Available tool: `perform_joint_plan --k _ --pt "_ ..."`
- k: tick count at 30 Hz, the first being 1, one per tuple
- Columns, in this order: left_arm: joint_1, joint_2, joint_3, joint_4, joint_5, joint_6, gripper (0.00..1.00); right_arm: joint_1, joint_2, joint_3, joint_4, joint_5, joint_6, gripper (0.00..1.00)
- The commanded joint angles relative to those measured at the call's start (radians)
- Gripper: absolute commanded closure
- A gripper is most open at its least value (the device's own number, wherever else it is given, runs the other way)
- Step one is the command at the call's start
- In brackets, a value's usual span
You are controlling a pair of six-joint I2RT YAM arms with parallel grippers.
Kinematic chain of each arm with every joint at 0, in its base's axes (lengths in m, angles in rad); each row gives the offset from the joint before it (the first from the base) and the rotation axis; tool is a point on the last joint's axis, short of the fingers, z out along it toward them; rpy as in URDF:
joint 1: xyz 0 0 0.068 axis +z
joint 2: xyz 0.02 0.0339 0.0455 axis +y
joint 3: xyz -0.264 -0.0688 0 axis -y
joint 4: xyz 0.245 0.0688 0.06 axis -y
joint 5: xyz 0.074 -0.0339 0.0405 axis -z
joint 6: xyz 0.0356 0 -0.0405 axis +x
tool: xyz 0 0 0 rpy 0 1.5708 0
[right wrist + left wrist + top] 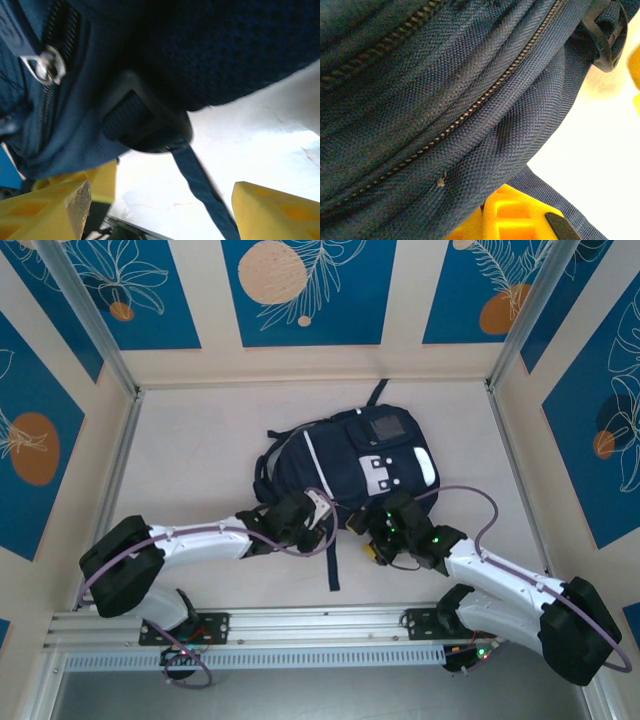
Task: Pack the student bag
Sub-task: Zip the student bag at the center of the table.
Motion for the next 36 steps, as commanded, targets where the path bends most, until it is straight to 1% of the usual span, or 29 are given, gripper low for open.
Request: perform_joint_plan --k 1,5,7,9,10,12,16,22,28,36 --pt "-0.027 0.002 0.04 -0.01 0.04 -0.014 1.0 0.015 -0.015 -0.035 0.198 0.101 0.111 0.24" --pt "-0.031 -0.006 0.043 -0.013 0.041 -0.018 1.0 0.015 0.039 -0.061 0.323 0.154 0.115 0.31" --pt "-0.031 -0.012 0.041 -0.012 0.041 -0.022 1.0 0.018 0.076 -0.064 0.362 0.162 0.117 0.37" --pt "-0.031 -0.011 0.039 -0.009 0.044 -0.023 1.0 0.022 0.124 -0.061 0.394 0.173 0.12 0.39" --pt "-0.031 -0.007 0.039 -0.008 0.046 -0.023 1.0 0.023 0.147 -0.063 0.412 0.177 0.122 0.44" --pt "-0.032 0.006 0.043 -0.009 0.048 -0.025 1.0 0.025 0.192 -0.055 0.441 0.182 0.107 0.58" --pt "-0.031 0.011 0.044 -0.02 0.032 -0.028 1.0 0.022 0.209 -0.044 0.398 0.221 0.081 1.0" --pt "-0.028 -0.018 0.014 -0.06 -0.045 -0.035 1.0 0.021 0.123 -0.053 0.25 0.304 0.066 1.0" --pt "-0.012 -0.055 -0.033 -0.088 -0.122 -0.07 1.0 0.006 0.084 -0.084 0.226 0.323 0.065 1.0" --pt "0.022 -0.096 -0.051 -0.131 -0.152 -0.065 1.0 -0.024 0.067 -0.082 0.178 0.334 0.021 1.0"
